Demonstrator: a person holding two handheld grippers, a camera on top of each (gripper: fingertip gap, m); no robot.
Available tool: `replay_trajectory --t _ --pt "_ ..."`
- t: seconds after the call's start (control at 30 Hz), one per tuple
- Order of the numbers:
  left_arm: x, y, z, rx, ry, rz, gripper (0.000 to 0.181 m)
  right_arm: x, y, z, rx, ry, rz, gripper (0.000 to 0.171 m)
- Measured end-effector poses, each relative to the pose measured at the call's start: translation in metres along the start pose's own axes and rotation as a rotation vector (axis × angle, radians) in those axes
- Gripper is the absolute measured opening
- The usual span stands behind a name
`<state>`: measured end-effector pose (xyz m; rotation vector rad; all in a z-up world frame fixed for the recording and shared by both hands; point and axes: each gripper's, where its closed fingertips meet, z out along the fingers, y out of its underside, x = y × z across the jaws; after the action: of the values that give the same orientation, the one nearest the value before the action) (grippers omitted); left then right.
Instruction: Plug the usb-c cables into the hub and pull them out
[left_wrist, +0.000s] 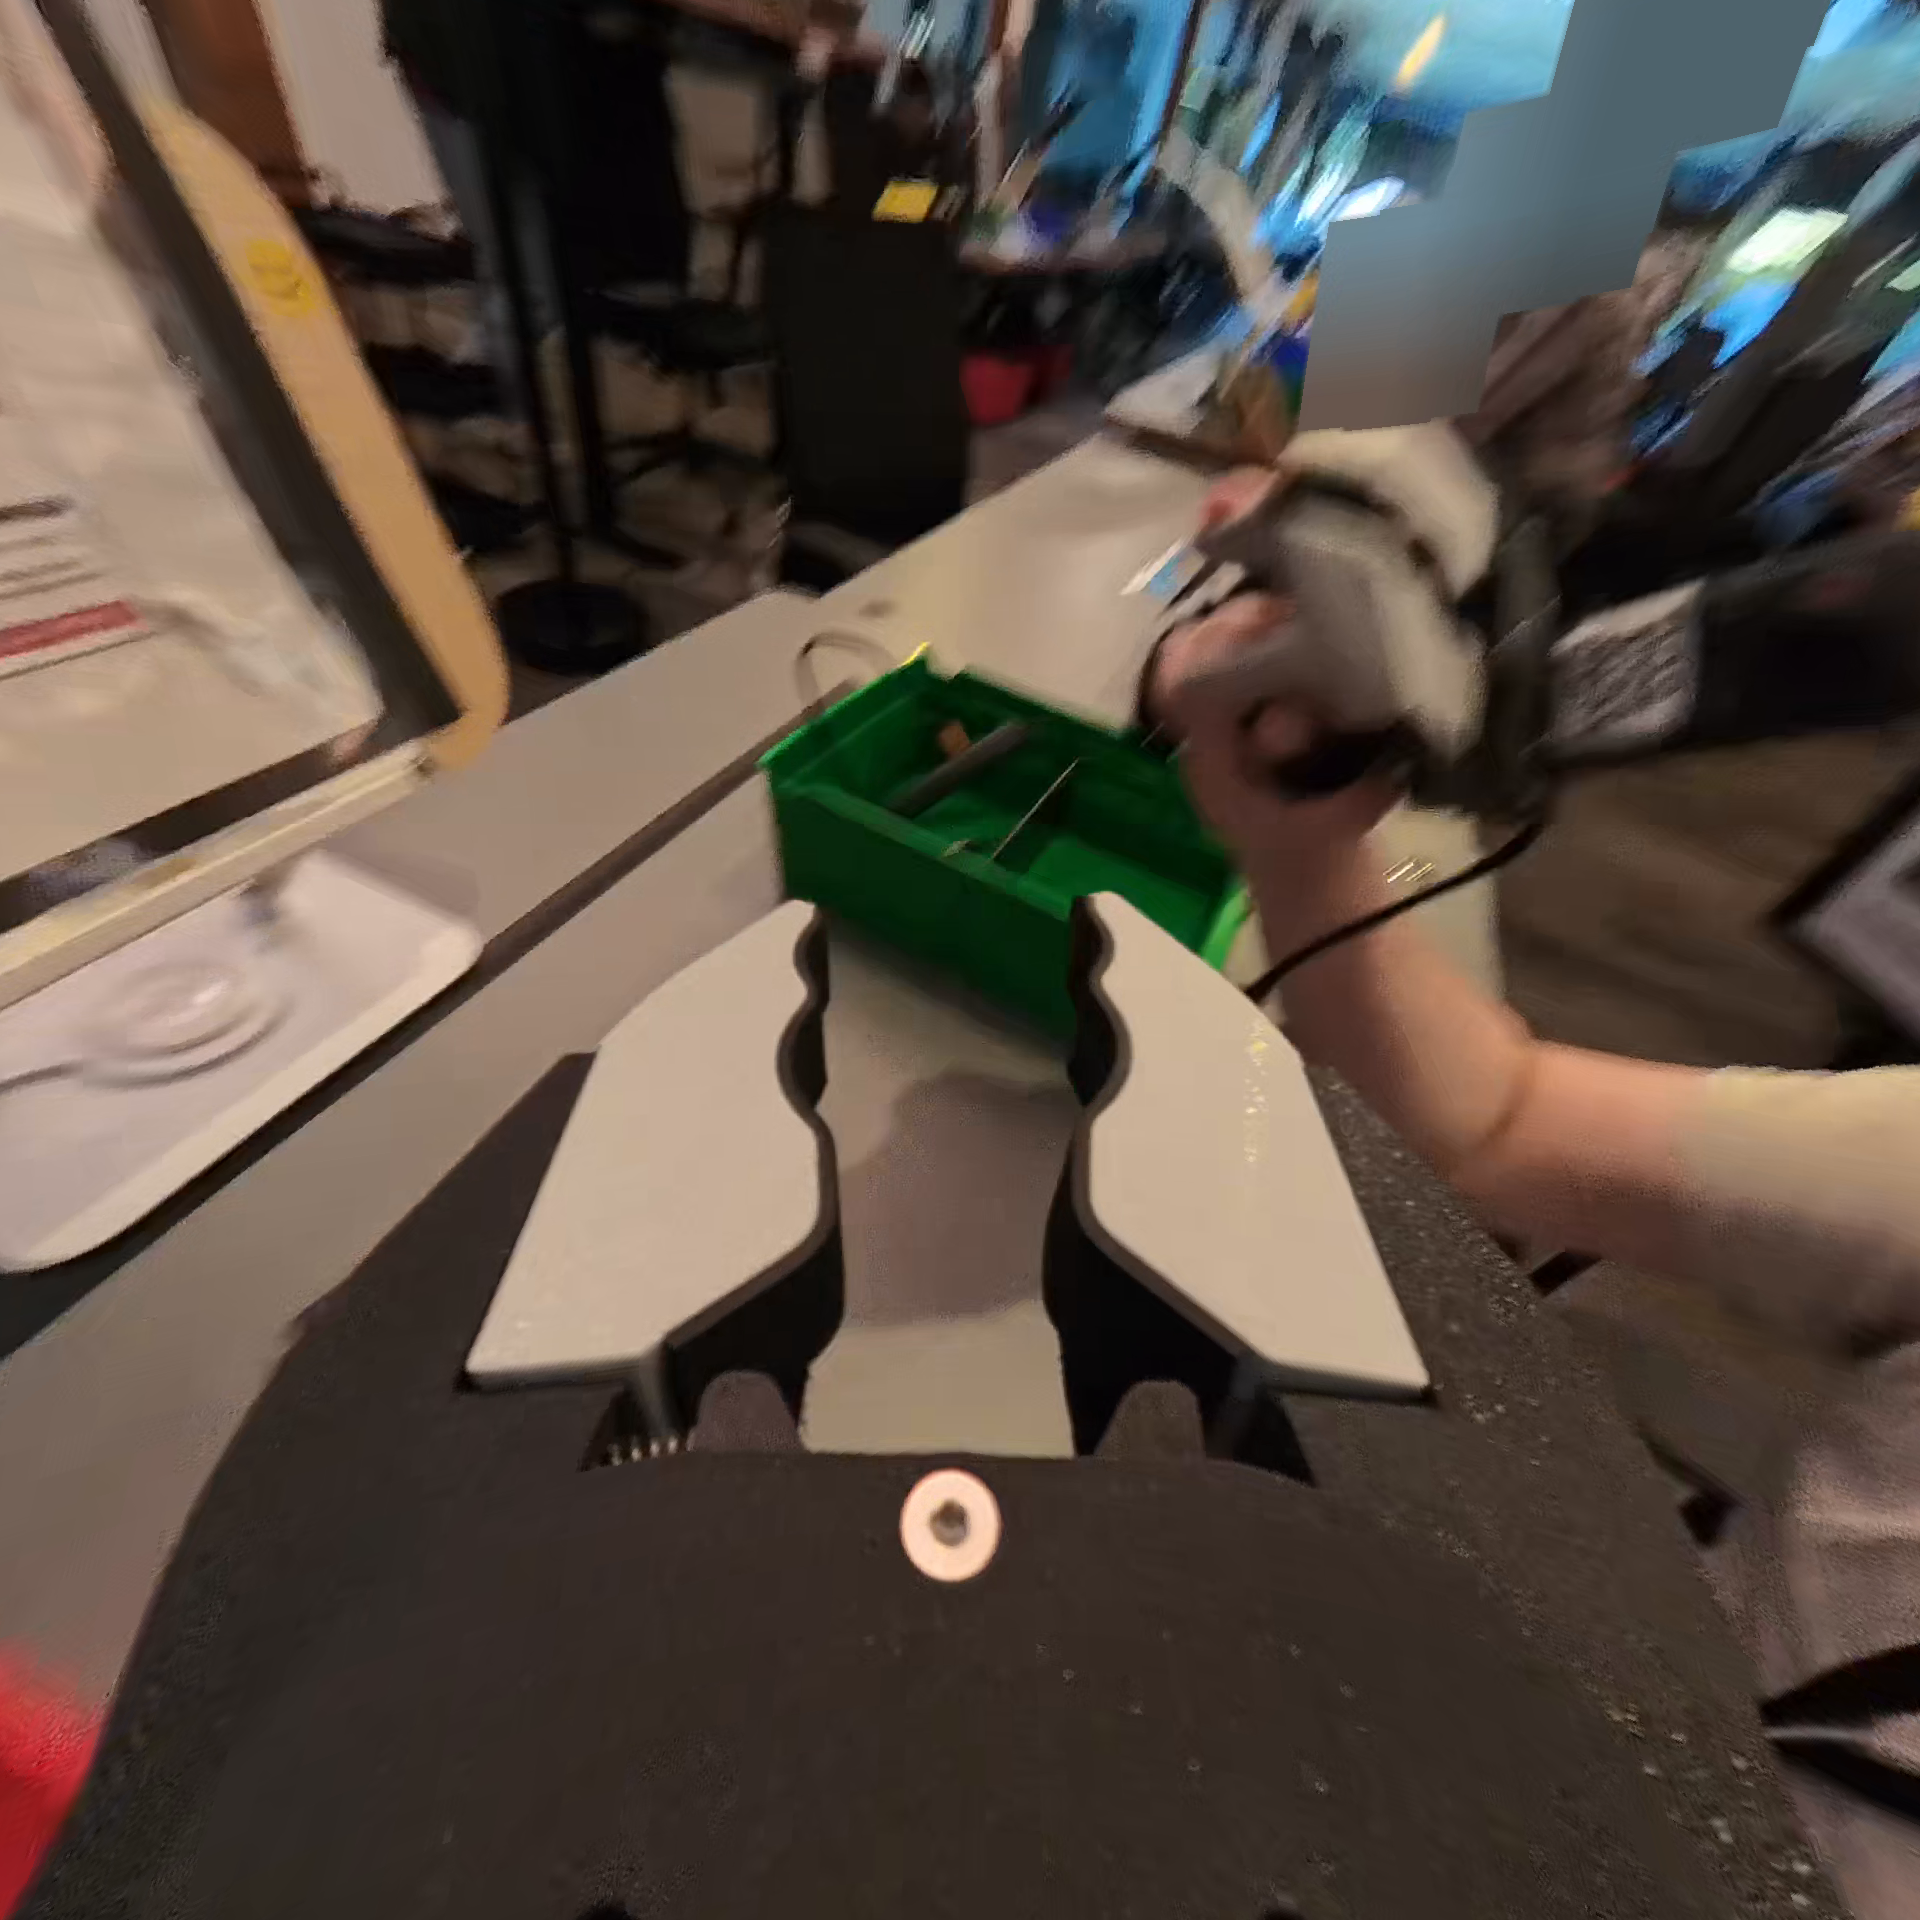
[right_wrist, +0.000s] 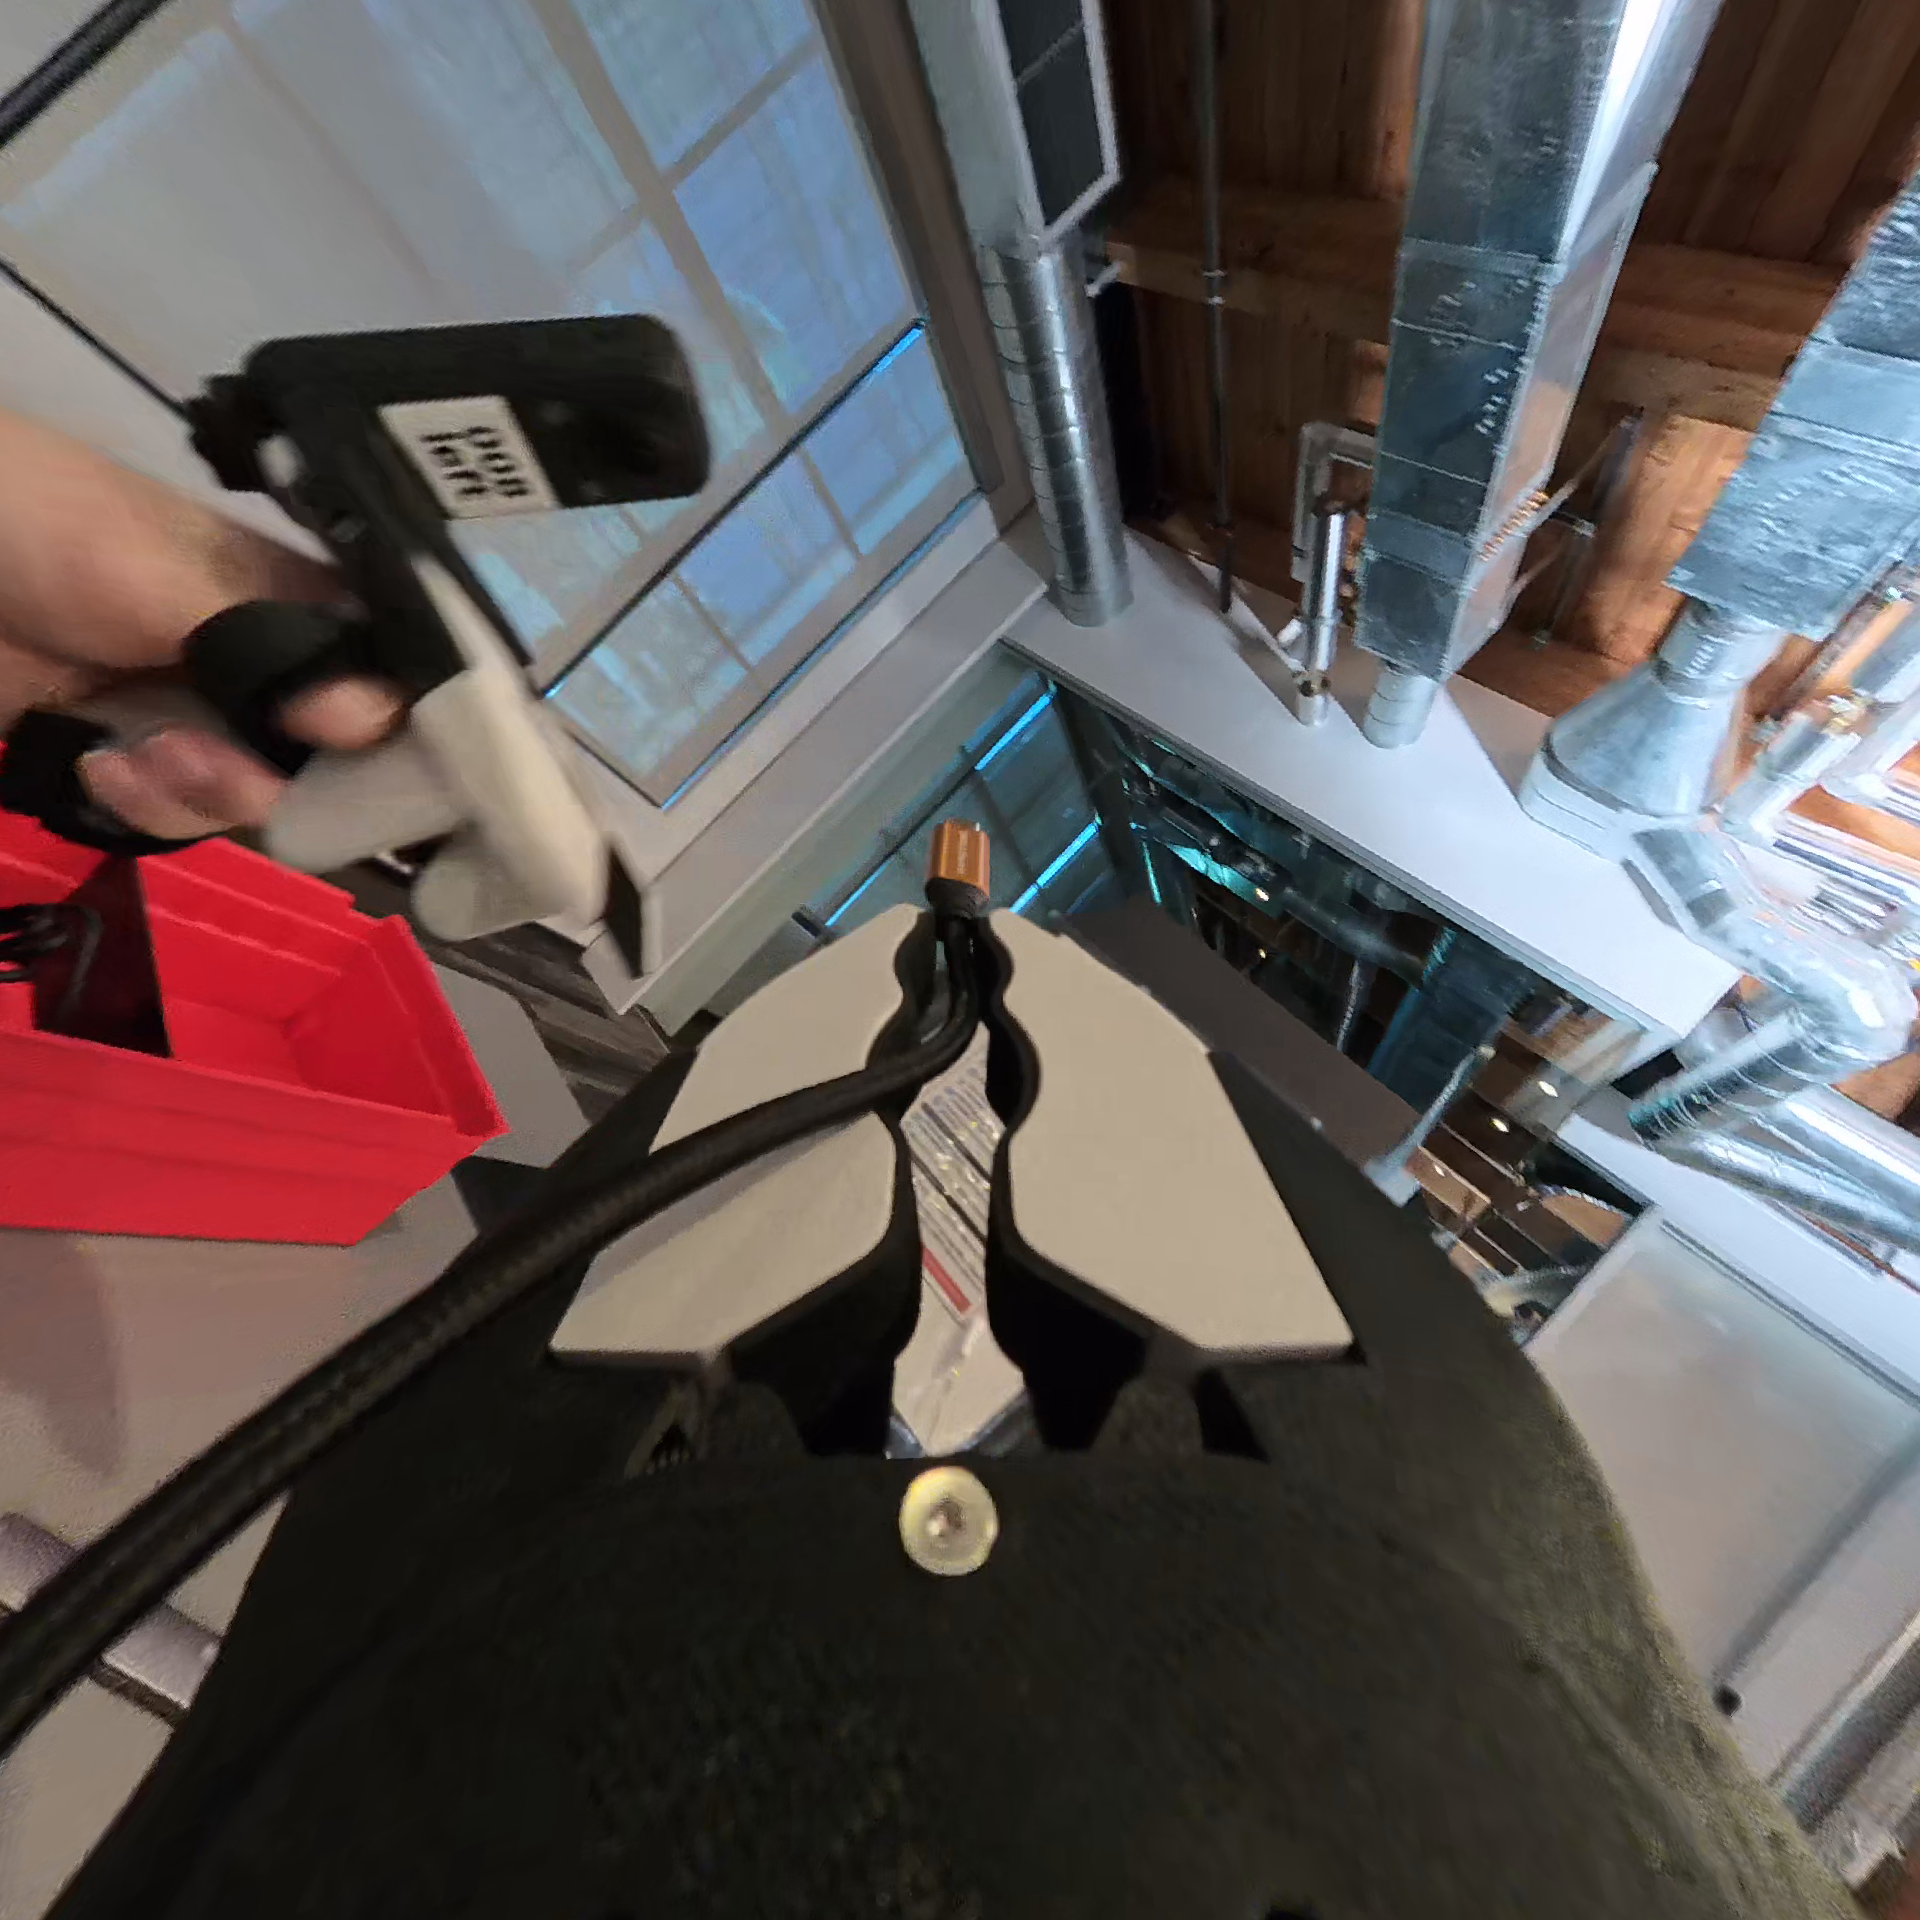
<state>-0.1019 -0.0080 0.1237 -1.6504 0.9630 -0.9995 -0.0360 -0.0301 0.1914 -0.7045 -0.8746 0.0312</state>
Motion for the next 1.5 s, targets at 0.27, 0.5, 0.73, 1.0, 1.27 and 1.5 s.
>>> replay_trajectory --t 0.27,0.5,0.73,1.0,1.27,1.5 --pt "-0.075 0.136 0.044 -0.606 -0.202 -0.109 0.031 0.05 0.004 -0.024 -0.051 0.114 0.041 0.007" --pt "-0.107 0.221 0.061 -0.914 -0.218 -0.258 0.038 0.052 0.0 -0.027 -0.051 0.106 0.03 0.007" --pt "-0.13 0.228 0.078 -0.894 -0.315 -0.164 0.039 0.051 -0.005 -0.028 -0.039 0.095 0.031 0.007" --pt "-0.139 0.247 0.098 -0.969 -0.369 -0.071 0.043 0.057 -0.009 -0.032 -0.02 0.105 0.047 0.007" --pt "-0.135 0.249 0.097 -1.099 -0.374 -0.074 0.025 0.059 -0.009 -0.033 -0.012 0.108 0.054 0.007" --pt "-0.133 0.251 0.093 -1.09 -0.381 -0.082 0.024 0.061 -0.005 -0.032 -0.019 0.112 0.055 0.007"
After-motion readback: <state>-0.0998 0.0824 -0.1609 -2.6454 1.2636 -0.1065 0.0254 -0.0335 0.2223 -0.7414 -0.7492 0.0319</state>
